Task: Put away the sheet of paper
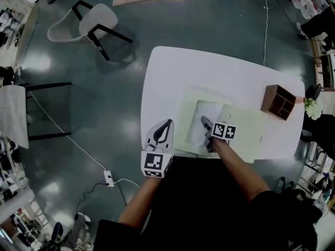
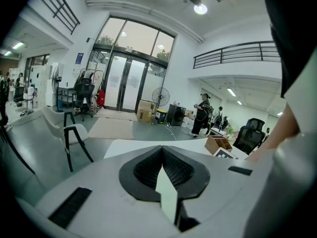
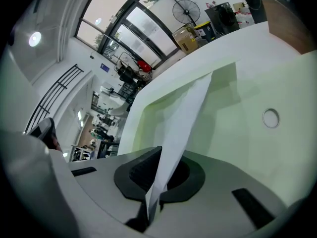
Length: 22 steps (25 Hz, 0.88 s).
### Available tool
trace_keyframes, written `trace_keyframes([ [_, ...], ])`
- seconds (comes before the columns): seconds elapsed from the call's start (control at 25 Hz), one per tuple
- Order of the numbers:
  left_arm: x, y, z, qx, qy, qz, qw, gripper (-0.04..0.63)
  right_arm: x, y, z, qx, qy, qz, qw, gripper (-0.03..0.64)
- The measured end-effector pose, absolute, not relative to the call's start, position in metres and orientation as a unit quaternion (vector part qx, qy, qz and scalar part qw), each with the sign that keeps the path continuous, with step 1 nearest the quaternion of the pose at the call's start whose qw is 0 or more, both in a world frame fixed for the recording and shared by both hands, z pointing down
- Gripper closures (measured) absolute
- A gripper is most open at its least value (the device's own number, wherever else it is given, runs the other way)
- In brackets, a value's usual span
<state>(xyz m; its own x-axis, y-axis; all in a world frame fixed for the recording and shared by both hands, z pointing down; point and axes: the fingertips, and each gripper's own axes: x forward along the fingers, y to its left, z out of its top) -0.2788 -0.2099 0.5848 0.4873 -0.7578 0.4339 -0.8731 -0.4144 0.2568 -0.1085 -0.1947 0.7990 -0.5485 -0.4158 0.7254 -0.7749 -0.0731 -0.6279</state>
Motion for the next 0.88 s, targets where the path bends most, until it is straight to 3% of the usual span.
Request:
trace_keyframes([
  [0.2,-0.280,-0.212,0.586,0.831,-0.492,0.125,0.230,0.592,-0.106,-0.194,0.794,0.440,-0.684,0.559,0.157,0.615],
  [0.32,-0.278,-0.214,0.581,0.831,-0.493,0.124,0.226,0.592,-0.102,-0.193,0.790,0.434,-0.695,0.551,0.157,0.491],
  [0.52,-0.270,-0.212,0.573,0.833,-0.492,0.125,0.218,0.592,-0.083,-0.188,0.779,0.442,-0.697,0.546,0.148,0.419],
  [0.88,-0.239,-0.199,0.556,0.835,-0.497,0.123,0.200,0.592,-0.050,-0.179,0.768,0.452,-0.694,0.547,0.123,0.402],
])
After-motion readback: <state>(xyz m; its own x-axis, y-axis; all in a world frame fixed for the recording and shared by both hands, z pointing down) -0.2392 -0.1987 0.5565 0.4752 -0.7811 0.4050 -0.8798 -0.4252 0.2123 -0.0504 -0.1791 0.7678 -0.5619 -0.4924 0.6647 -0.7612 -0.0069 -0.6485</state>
